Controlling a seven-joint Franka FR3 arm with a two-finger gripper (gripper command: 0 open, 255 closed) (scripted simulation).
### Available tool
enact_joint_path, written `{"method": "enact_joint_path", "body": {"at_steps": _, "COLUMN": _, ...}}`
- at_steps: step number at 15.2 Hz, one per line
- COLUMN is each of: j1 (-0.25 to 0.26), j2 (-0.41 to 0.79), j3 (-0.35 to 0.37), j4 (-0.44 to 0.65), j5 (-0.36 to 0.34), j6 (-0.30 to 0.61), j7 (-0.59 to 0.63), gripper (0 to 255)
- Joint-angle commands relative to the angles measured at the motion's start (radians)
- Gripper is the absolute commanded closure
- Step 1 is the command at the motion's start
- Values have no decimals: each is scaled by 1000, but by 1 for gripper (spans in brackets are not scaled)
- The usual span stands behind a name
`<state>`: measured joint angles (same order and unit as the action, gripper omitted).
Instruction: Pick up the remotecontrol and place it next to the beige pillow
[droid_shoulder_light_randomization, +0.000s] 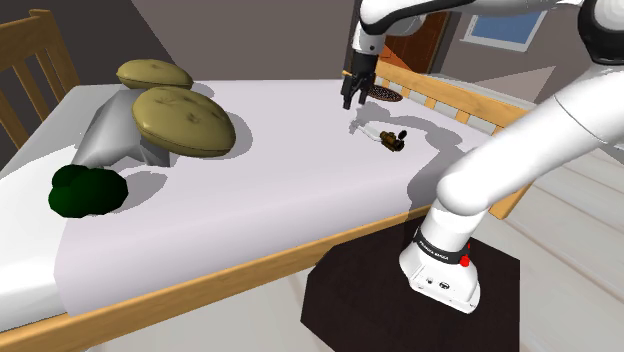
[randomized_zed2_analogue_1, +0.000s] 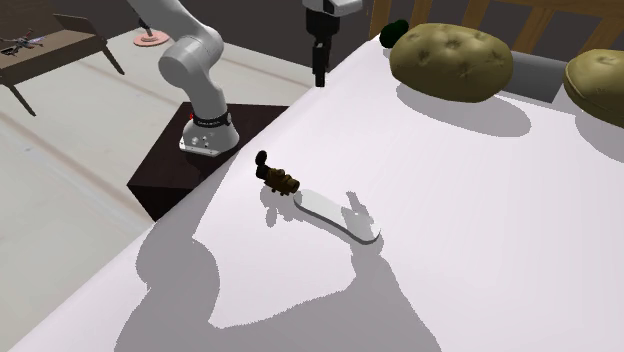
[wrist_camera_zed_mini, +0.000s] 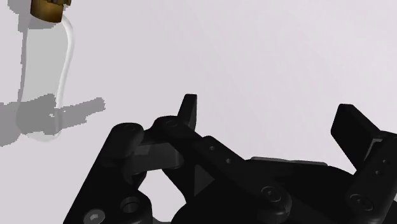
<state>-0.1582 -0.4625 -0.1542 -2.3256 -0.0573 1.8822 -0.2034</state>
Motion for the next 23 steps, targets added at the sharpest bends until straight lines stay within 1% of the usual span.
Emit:
{"method": "enact_joint_path", "body": {"at_steps": 1, "j1": -17, "j2": 58, "j3": -30, "j4": 25, "j5": -7, "j6": 35, "j7": -18, "gripper": 0}}
{"method": "enact_joint_path", "body": {"at_steps": 6, "j1": -54, "j2": 190, "j3": -96, "j4": 76, "j5": -9, "j6": 116, "j7": -57, "gripper": 0}}
{"method": "enact_joint_path", "body": {"at_steps": 11, "j1": -90, "j2": 333, "j3": -158, "j4": 148, "j5": 13, "j6": 184, "j7": -103, "gripper": 0}}
{"method": "enact_joint_path", "body": {"at_steps": 17, "j1": -140, "j2": 515, "j3": -220, "j4": 262, "j5": 74, "j6": 243, "j7": -169, "gripper": 0}}
{"method": "enact_joint_path", "body": {"at_steps": 23, "j1": -212, "j2": 707, "j3": -256, "j4": 408, "j5": 159, "j6": 272, "j7": -236, "gripper": 0}}
